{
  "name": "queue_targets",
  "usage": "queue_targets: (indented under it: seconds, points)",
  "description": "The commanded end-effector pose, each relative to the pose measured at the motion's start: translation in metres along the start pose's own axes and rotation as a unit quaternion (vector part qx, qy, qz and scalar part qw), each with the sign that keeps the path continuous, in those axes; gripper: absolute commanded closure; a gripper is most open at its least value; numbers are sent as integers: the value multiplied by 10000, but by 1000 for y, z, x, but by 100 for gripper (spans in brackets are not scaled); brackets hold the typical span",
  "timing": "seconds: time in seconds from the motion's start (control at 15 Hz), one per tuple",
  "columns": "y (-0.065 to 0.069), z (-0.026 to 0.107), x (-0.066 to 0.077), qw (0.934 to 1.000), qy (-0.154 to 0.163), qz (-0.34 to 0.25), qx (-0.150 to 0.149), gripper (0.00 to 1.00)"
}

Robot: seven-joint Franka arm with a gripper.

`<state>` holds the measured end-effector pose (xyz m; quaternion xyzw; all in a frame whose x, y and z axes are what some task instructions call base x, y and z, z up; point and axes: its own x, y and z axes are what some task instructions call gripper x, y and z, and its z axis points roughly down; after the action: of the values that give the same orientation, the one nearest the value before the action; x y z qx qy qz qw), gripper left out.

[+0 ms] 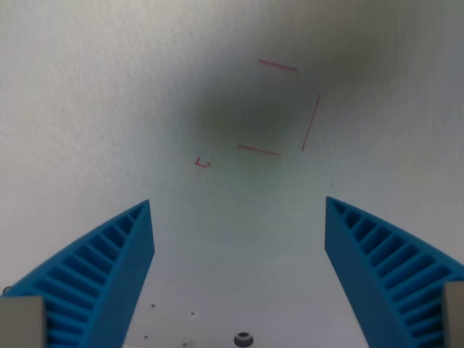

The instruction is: Move in base positive y

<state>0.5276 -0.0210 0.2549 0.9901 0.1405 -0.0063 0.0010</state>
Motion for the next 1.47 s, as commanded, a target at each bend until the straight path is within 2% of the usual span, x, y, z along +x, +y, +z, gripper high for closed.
queue_targets:
  seconds: [0.07, 1.47]
  points:
    - [-5, -3, 3, 10000, 25, 0, -7, 0]
    - [-110, -3, 64, 10000, 25, 0, -7, 0]
